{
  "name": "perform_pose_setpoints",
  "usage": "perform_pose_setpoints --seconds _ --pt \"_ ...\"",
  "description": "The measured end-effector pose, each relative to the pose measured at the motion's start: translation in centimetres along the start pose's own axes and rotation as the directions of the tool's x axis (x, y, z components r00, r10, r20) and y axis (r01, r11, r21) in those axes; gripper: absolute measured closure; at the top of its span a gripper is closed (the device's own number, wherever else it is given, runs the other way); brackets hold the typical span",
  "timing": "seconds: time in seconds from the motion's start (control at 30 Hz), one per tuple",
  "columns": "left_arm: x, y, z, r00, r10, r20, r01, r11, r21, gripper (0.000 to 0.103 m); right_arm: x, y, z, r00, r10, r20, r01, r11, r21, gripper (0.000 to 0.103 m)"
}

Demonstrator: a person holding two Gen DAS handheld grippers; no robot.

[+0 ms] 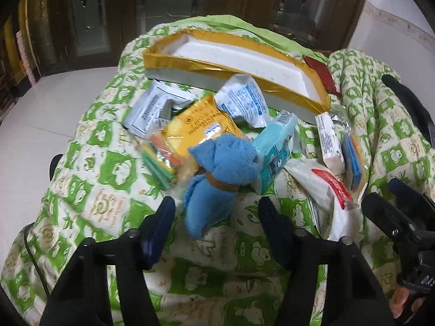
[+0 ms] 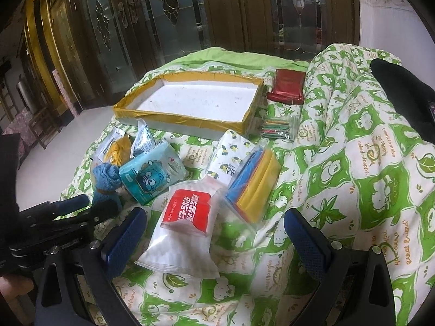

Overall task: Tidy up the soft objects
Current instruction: 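Grasp the blue knitted doll with the left tool while the right tool grasps the white tissue pack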

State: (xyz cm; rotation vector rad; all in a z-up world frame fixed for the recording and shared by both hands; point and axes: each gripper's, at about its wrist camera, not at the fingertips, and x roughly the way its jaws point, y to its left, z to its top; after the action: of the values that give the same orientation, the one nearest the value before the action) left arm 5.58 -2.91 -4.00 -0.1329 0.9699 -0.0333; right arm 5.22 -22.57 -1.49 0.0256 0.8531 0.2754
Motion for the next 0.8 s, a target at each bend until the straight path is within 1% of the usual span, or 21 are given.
perform_pose_setpoints --seconds 0.1,0.17,0.23,0.27,0.33,0.43,0.53,0.57,0.63,0.8 --pt "0.3 -0.3 -0.1 1.000 -0.008 -0.003 0.008 1.000 0.012 0.049 0.6 0.5 -0.1 1.000 0.007 -0.021 -0.008 1.000 -0.020 0.003" --pt "0.4 -0.3 -0.1 1.000 -0.012 -0.005 0.012 1.000 0.014 0.050 1.1 0.7 -0.2 0.999 0.022 -0.042 -0.023 0.999 -0.026 0.005" --pt "0.4 -0.2 -0.1 1.000 -0.015 -0.002 0.015 1.000 0.011 0.058 1.7 1.0 -0.3 0.997 0.039 -0.067 -0.041 0.999 -0.028 0.010" --pt "0.4 -0.2 -0.2 1.000 -0.017 0.000 0.017 1.000 0.007 0.060 2.0 1.1 -0.3 0.995 0.048 -0.083 -0.051 0.998 -0.025 0.014" --pt "0.4 -0.1 -0.1 1.000 -0.026 0.005 0.026 1.000 -0.001 0.069 2.6 1.3 -0.2 0.993 0.057 -0.104 -0.059 0.998 -0.013 0.017" --pt "0.4 0.0 -0.2 0.999 -0.040 0.005 0.040 0.999 -0.013 0.077 3.3 1.3 0.1 0.991 0.074 -0.116 -0.074 0.997 0.005 0.022" --pt "0.4 0.1 -0.3 0.999 -0.052 0.005 0.052 0.998 -0.023 0.079 4.4 1.5 0.5 0.985 0.098 -0.144 -0.095 0.995 0.028 0.033" --pt "0.3 0.1 -0.4 0.998 -0.059 0.005 0.059 0.998 -0.026 0.079 4.7 1.6 0.5 0.983 0.104 -0.153 -0.100 0.994 0.034 0.039" --pt "0.3 0.0 -0.5 0.998 -0.070 0.001 0.070 0.997 -0.029 0.079 5.2 1.4 0.4 0.978 0.118 -0.170 -0.111 0.992 0.051 0.043" --pt "0.1 -0.2 -0.9 0.994 -0.106 -0.007 0.106 0.994 -0.041 0.081 5.0 1.3 0.4 0.976 0.144 -0.163 -0.135 0.989 0.063 0.049"
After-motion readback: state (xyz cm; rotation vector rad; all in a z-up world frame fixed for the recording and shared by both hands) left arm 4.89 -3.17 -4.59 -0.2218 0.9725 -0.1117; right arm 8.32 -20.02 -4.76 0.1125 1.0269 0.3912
